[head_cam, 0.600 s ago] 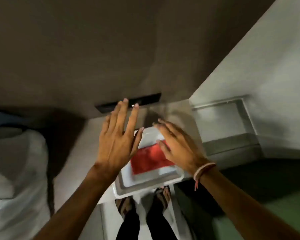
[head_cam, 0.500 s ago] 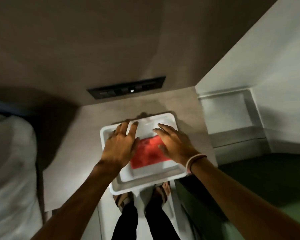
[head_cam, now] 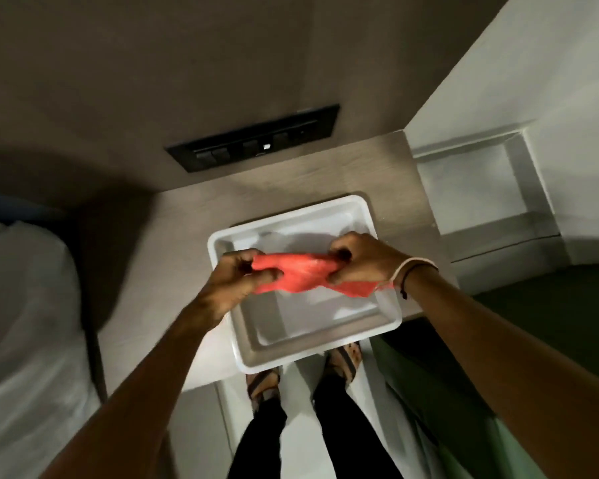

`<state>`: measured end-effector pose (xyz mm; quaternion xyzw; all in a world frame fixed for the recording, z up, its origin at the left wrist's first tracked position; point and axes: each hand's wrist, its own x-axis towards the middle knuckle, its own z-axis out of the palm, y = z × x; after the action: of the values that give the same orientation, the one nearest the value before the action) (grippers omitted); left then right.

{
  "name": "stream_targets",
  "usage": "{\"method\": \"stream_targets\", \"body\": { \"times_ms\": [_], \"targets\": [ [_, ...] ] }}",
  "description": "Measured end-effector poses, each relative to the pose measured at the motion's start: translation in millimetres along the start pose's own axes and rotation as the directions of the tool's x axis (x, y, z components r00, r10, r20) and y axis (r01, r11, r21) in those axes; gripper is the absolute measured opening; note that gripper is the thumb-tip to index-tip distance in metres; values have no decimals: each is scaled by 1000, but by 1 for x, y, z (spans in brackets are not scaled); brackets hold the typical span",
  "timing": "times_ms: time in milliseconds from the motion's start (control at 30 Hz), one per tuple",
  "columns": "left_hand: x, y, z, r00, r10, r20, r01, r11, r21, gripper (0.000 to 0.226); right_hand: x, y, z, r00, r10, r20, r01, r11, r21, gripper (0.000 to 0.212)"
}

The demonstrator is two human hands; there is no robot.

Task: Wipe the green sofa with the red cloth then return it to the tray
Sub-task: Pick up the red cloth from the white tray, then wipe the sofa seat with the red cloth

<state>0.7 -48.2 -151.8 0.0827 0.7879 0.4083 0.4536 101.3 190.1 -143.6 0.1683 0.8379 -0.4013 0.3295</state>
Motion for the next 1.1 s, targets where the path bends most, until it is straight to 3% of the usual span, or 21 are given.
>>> {"method": "stream_targets", "body": {
  "times_ms": [67, 133, 233, 333, 433, 567, 700, 767, 867, 933, 967, 1033, 1100],
  "targets": [
    [-17, 26, -17, 997, 73, -5, -73, 991, -116, 18, -29, -10, -15, 999, -17, -36, 27, 960, 280, 24],
    [-29, 55, -22, 988, 153, -30, -156, 979, -134, 25, -65, -17, -25, 996, -3, -88, 41, 898, 438, 22],
    [-52, 109, 0, 967, 253, -12, -252, 954, -165, 27, -146, -8, -27, 951, 108, -291, 114, 750, 651, 22],
    [-82, 152, 48, 939, 338, 70, -322, 931, -171, 38, -227, 15, -11, 782, 327, -531, 319, 522, 791, 34],
    [-115, 176, 124, 883, 413, 221, -397, 911, -115, 29, -309, 52, 22, 562, 562, -607, 512, 340, 789, 40],
    [-168, 172, 236, 810, 359, 464, -386, 922, -39, 22, -410, 111, 102, 331, 796, -506, 606, 232, 761, 28],
    [-225, 127, 345, 676, 155, 720, -365, 920, 144, 30, -488, 169, 221, 150, 956, -250, 589, 116, 799, 18],
    [-254, 90, 399, 623, 94, 777, -423, 875, 233, 29, -521, 195, 279, 81, 991, -108, 580, 41, 814, 22],
    [-289, 35, 475, 607, 25, 795, -465, 822, 329, 33, -562, 242, 339, -48, 996, 80, 537, -42, 842, 38],
    [-306, -1, 524, 587, -22, 809, -505, 771, 387, 34, -584, 280, 362, -144, 984, 109, 470, -28, 882, 46],
    [-308, -16, 541, 577, -14, 816, -560, 721, 408, 31, -590, 299, 366, -198, 977, 79, 364, -1, 931, 49],
    [-309, -39, 569, 573, 61, 817, -710, 536, 458, 21, -595, 329, 375, -268, 962, -41, 1, 43, 999, 58],
    [-292, -44, 580, 529, 261, 807, -844, 262, 469, 20, -579, 337, 381, -289, 946, -149, -256, 74, 964, 68]
  ]
}}
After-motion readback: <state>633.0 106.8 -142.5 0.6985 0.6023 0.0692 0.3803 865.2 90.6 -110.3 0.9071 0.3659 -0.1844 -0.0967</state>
